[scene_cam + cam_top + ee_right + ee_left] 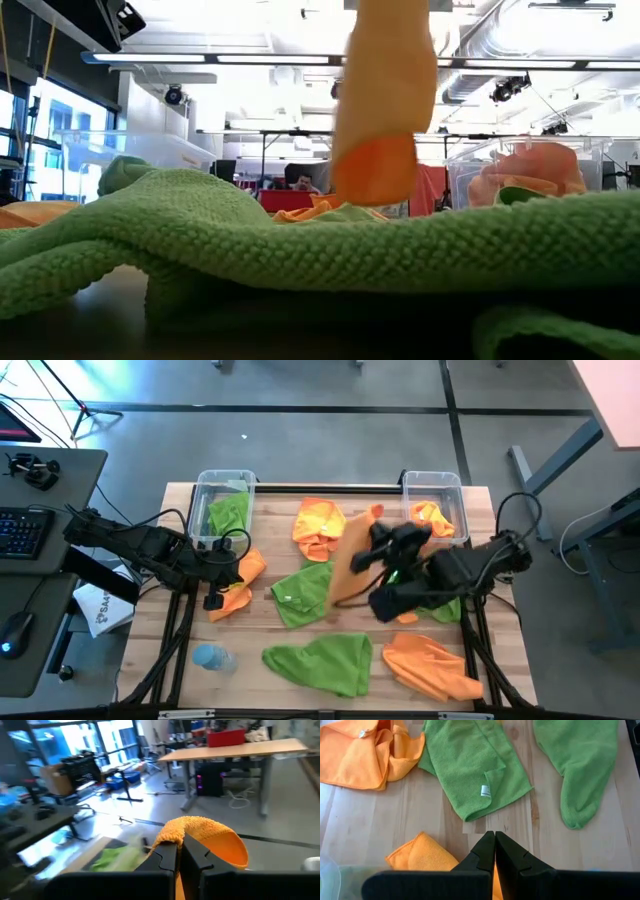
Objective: Sort microfiber towel by color & place in baskets
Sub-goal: Put the orange microfiber towel into the right transparent bin
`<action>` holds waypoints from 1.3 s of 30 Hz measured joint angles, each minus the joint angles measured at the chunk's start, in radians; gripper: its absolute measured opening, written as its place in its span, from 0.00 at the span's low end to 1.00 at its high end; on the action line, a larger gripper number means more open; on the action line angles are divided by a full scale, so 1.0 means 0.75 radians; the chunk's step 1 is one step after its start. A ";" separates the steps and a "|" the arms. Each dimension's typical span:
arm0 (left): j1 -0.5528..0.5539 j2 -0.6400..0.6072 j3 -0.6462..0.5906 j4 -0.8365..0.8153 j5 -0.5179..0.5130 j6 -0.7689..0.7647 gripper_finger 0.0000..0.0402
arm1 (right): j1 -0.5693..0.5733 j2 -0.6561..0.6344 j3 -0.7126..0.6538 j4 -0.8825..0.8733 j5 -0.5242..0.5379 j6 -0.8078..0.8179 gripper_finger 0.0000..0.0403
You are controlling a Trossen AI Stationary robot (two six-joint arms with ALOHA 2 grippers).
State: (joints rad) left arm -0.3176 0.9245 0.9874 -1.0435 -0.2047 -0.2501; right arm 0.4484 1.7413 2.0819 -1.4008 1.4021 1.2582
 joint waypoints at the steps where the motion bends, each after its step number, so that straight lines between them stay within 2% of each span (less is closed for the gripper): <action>1: 0.000 0.000 0.000 0.000 0.000 0.000 0.00 | -0.014 -0.019 0.000 -0.064 0.000 0.034 0.00; 5: 0.000 0.000 0.000 0.000 -0.015 0.000 0.00 | -0.060 -0.113 -0.001 -0.230 0.007 0.101 0.00; 13: 0.007 0.000 0.000 0.002 -0.161 -0.001 0.00 | -0.132 -0.338 -0.005 -0.226 0.190 -0.165 0.00; 16: 0.025 0.000 0.000 0.004 -0.180 -0.013 0.00 | -0.187 -0.412 -0.005 -0.227 0.190 -0.277 0.00; 23: 0.090 0.000 0.000 0.039 -0.304 -0.012 0.00 | -0.391 -0.523 -0.005 -0.227 0.191 -0.520 0.00; 27: 0.141 0.000 0.000 0.112 -0.316 -0.011 0.00 | -0.521 -0.555 -0.005 -0.227 0.191 -0.632 0.00; 33: 0.206 0.000 0.000 0.174 -0.316 -0.010 0.00 | -0.692 -0.571 -0.005 -0.227 0.224 -0.711 0.00; 39: 0.263 0.000 0.000 0.174 -0.315 -0.014 0.00 | -0.879 -0.580 -0.005 -0.227 0.220 -0.670 0.00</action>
State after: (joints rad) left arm -0.1201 0.9247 0.9874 -0.9131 -0.4412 -0.2606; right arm -0.2108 1.3062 2.0781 -1.5711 1.5671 0.7554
